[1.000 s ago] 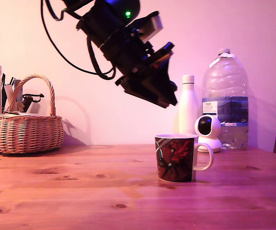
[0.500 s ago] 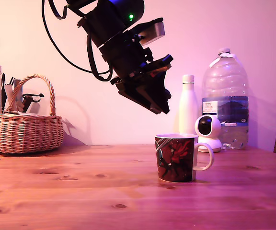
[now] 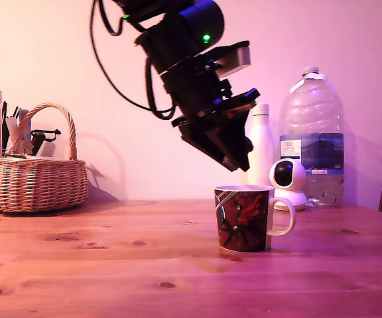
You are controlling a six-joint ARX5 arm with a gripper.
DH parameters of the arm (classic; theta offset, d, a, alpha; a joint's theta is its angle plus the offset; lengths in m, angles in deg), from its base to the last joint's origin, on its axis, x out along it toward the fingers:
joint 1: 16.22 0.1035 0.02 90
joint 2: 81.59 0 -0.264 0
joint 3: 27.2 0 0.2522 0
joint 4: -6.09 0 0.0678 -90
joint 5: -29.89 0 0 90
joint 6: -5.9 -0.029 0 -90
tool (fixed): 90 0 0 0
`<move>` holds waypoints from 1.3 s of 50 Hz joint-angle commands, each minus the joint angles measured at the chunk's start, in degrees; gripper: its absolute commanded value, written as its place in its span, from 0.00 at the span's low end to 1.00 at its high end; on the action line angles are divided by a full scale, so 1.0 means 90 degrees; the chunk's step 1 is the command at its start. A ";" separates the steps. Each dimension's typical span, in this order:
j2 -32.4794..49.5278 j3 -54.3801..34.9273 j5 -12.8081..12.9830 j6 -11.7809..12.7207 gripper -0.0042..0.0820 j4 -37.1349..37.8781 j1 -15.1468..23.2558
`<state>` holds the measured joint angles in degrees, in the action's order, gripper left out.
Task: Pick up the coffee capsules from the table one by one and drop them inside the nearest coffee cup
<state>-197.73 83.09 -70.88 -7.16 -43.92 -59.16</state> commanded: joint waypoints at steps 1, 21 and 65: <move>-0.0313 0.0146 -0.0010 -0.0051 0.28 -0.0085 -0.0053; -0.0782 0.0583 0.0211 -0.0078 0.28 -0.0430 -0.0119; -0.0782 0.0583 0.0240 -0.0165 0.93 -0.0202 -0.0121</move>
<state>-203.45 87.72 -68.63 -8.67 -46.21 -59.97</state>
